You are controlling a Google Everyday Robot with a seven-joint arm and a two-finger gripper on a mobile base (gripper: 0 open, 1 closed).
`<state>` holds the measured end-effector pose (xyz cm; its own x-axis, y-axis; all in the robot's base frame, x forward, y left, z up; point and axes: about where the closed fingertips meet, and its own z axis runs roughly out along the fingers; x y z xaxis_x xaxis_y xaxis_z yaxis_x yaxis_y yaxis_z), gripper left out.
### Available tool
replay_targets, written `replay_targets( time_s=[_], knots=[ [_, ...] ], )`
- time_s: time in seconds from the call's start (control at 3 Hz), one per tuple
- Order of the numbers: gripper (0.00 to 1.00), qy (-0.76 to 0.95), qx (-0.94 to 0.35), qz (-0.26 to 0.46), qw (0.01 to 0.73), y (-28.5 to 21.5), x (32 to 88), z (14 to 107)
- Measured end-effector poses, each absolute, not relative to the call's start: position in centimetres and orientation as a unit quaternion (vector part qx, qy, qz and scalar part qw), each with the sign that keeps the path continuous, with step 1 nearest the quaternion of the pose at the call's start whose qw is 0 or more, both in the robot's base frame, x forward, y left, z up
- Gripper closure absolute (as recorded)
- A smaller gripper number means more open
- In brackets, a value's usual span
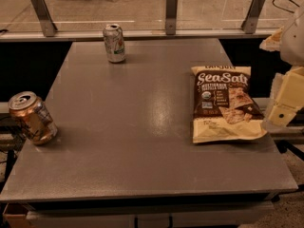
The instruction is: Move brown chip bag near 7up can
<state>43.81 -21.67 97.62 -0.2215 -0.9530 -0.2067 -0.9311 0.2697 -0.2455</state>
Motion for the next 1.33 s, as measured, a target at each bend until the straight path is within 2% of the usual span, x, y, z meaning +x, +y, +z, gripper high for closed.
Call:
replay_targets(
  time_s=[0.67, 1.33],
  knots=[
    [0.00, 0.780, -0.597, -0.036, 0.184, -21.5, 45.5, 96.7],
    [0.00, 0.811, -0.541, -0.018, 0.222, -23.1, 51.6, 92.0]
  ],
)
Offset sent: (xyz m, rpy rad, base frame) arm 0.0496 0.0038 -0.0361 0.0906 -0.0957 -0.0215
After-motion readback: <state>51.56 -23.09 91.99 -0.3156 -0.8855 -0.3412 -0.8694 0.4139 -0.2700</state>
